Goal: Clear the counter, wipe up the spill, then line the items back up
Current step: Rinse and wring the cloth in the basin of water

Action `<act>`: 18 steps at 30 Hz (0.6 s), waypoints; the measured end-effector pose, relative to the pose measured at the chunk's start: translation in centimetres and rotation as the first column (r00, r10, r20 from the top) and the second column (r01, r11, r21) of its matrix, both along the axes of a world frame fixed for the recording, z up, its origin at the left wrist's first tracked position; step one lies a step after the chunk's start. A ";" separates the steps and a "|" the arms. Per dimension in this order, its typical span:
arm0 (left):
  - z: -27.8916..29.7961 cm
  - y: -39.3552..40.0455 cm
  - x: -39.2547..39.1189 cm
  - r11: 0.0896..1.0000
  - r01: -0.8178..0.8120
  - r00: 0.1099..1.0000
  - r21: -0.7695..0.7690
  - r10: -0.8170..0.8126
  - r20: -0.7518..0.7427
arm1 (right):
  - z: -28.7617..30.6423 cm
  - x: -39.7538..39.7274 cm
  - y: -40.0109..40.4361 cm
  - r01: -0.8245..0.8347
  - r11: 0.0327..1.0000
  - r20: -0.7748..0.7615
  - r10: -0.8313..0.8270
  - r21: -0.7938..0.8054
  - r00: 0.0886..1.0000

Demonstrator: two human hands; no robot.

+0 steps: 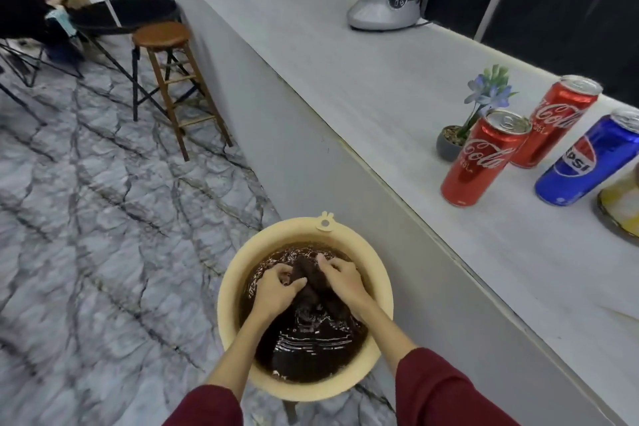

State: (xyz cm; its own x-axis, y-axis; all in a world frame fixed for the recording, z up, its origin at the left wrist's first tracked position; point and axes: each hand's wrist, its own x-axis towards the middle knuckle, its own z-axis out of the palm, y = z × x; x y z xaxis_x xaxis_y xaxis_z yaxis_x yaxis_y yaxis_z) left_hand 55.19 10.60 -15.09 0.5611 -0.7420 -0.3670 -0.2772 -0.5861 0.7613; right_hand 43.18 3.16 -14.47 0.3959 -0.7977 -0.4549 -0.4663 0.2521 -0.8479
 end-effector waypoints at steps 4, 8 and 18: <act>-1.4 0.2 0.8 0.996 0.093 0.991 0.001 -0.092 0.095 | -0.7 -0.1 0.3 -0.183 0.983 -0.092 0.180 -0.028 0.979; -1.9 0.3 1.4 0.983 0.179 0.975 0.032 -0.182 0.125 | -0.8 -0.2 -0.1 -0.263 0.961 -0.251 0.236 -0.081 0.939; -0.2 1.2 4.7 0.924 0.379 0.926 0.056 -0.378 -0.023 | 0.0 -1.4 -1.3 -0.406 0.897 -0.300 0.344 -0.176 0.890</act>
